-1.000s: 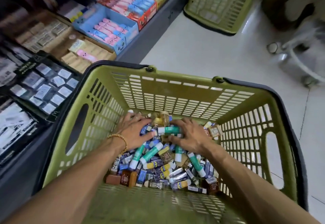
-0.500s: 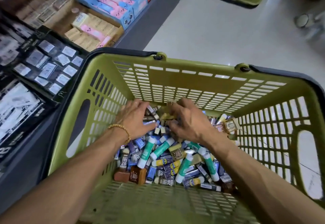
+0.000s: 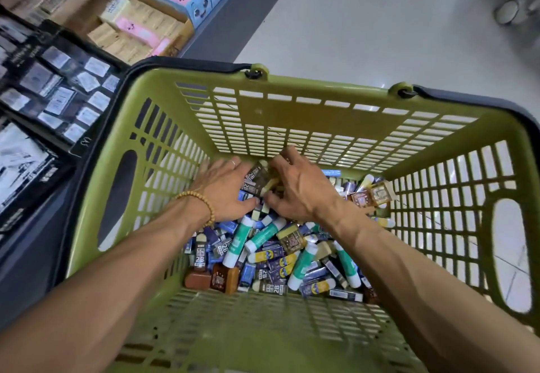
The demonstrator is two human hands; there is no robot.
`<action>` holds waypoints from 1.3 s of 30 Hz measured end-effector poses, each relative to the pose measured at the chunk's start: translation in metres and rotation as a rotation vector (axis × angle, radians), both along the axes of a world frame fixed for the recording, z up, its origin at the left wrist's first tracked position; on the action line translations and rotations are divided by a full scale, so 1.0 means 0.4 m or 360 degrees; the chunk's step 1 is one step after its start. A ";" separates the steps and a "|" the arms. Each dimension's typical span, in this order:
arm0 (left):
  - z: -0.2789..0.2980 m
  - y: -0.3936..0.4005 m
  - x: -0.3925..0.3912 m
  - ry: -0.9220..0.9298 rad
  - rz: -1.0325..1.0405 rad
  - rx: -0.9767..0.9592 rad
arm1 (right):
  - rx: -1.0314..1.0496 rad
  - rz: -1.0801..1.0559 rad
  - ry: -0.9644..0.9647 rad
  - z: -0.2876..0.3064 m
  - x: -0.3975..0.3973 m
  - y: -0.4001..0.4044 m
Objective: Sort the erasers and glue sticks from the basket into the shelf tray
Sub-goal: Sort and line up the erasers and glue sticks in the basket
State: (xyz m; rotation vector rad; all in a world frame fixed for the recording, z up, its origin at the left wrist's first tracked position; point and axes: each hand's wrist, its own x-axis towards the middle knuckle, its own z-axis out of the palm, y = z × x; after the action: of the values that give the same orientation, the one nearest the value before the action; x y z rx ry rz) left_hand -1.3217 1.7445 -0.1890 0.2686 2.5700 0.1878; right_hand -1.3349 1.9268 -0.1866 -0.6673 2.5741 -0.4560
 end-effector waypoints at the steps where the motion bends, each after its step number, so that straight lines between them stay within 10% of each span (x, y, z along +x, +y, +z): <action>1: 0.000 0.000 -0.001 -0.0058 0.0042 0.0074 | 0.0009 0.0004 -0.0006 -0.001 -0.001 0.000; 30: 0.135 -0.022 0.220 -0.0528 0.0300 0.0453 | 0.0099 0.0256 -0.0245 0.055 0.202 0.154; 39: 0.074 -0.042 0.188 -0.0060 0.0426 0.0499 | 0.0124 0.0571 -0.0161 0.024 0.061 -0.032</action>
State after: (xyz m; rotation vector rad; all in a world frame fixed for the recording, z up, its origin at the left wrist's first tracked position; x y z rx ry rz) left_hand -1.2464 1.7278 -0.1593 0.0320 2.5244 0.6907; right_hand -1.3103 1.9142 -0.1769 -1.0236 2.2976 -0.2623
